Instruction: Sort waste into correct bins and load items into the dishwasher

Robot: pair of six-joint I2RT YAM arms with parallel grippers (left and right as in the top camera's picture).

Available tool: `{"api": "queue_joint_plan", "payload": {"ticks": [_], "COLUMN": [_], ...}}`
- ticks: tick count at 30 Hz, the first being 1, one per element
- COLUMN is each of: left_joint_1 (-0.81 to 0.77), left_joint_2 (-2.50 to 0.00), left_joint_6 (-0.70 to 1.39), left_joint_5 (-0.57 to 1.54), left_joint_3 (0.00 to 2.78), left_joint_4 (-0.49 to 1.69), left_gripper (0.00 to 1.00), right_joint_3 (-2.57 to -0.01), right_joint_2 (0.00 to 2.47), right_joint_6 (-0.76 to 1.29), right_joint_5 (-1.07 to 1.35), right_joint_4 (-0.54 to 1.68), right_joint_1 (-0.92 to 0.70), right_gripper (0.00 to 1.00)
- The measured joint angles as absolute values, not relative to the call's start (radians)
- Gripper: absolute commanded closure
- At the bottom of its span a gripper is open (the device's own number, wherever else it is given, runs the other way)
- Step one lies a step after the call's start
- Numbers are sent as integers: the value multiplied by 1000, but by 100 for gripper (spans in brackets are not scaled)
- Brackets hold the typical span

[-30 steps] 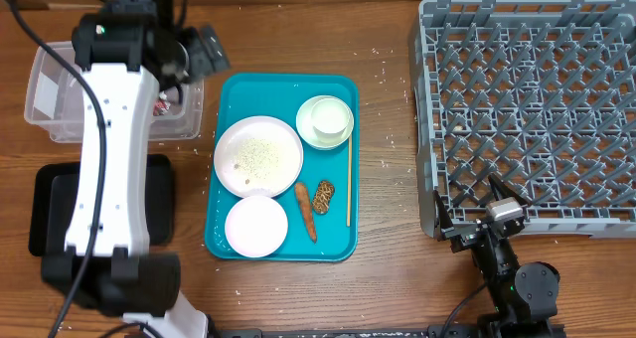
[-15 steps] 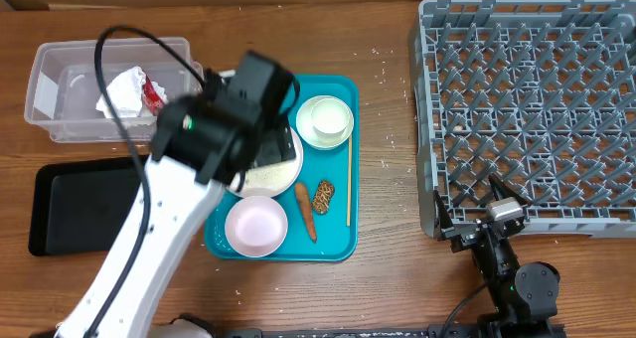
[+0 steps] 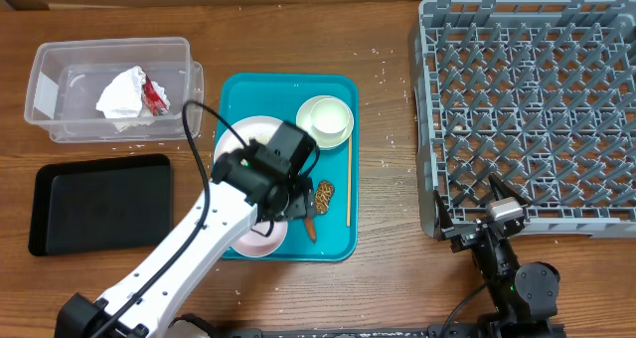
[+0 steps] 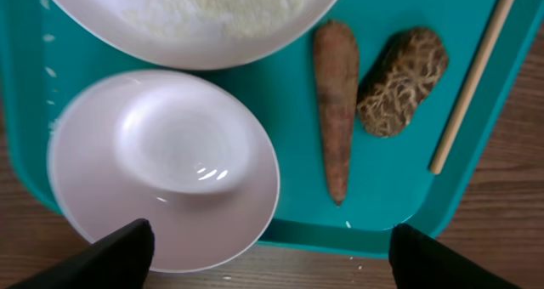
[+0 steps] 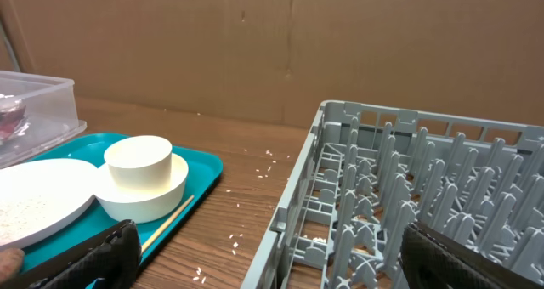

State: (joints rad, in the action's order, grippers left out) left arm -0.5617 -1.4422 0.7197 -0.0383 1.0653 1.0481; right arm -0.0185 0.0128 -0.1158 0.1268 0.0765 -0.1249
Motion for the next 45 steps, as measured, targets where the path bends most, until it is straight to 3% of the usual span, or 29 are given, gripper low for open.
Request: {"api": "queue_joint_plan", "payload": {"ticks": [8, 12, 24, 32, 45], "left_joint_1": [-563, -563, -563, -518, -397], "left_joint_2": [-1442, -1442, -1442, -1442, -1443], "left_joint_6": [715, 710, 669, 595, 393], "left_joint_5": [-3, 1, 6, -51, -115], "left_joint_3": [965, 951, 957, 1147, 1210], "left_joint_4": [979, 965, 937, 917, 512], "left_gripper": [17, 25, 24, 24, 32], "right_joint_3": [-19, -19, -19, -19, -19], "right_joint_2": [13, 13, 13, 13, 13], "right_joint_6": [-116, -115, -116, -116, -116], "right_joint_5": [127, 127, 127, 127, 127], "right_joint_4": [76, 76, 76, 76, 76], "right_joint_1": [-125, -125, -125, -125, -125], "right_gripper": [0, 0, 0, 0, 0]}}
